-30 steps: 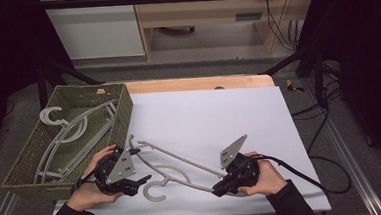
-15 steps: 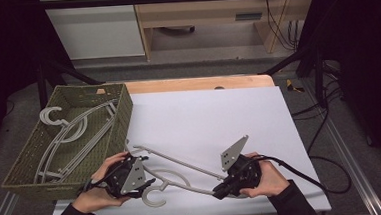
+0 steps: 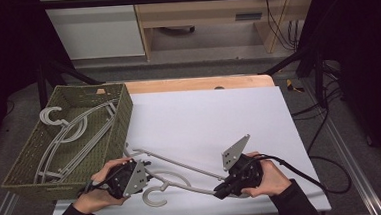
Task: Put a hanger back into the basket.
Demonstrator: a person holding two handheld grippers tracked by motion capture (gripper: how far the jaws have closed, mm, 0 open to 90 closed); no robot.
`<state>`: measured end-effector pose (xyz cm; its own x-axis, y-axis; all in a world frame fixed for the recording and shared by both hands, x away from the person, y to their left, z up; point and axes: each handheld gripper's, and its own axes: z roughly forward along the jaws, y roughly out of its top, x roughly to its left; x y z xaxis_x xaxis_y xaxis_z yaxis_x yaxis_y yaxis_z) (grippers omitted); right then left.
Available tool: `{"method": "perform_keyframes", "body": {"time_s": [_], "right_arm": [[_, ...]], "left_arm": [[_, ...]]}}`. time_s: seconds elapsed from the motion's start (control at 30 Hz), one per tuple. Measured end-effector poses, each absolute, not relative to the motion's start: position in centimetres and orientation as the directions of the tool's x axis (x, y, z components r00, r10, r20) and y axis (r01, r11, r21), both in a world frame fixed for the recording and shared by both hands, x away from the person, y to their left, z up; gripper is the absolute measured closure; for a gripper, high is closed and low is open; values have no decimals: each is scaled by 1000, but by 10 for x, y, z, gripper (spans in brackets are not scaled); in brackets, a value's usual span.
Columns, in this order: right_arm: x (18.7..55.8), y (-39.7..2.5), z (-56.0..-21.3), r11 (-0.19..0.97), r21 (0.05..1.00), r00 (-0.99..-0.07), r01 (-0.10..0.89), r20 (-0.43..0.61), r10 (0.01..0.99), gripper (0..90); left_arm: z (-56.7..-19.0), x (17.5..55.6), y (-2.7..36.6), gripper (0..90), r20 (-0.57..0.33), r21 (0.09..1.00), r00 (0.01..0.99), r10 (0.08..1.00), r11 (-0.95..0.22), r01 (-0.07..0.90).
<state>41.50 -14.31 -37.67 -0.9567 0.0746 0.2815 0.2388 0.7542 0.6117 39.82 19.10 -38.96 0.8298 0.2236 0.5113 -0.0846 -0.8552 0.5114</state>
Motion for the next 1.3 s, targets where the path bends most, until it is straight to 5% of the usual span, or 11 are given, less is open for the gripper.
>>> {"method": "perform_keyframes", "body": {"time_s": [0.97,1.13,1.3], "right_arm": [[420,-158,-367,710,672,-978,209,162,135,779],[424,-165,-366,662,708,-967,245,128,221,762],[428,-170,-364,623,734,-940,271,62,336,651]], "left_arm": [[-385,396,188,764,540,514,806,243,-853,-87],[-382,395,186,785,538,525,802,259,-847,-79],[-376,391,183,810,518,560,806,287,-826,-66]]}}
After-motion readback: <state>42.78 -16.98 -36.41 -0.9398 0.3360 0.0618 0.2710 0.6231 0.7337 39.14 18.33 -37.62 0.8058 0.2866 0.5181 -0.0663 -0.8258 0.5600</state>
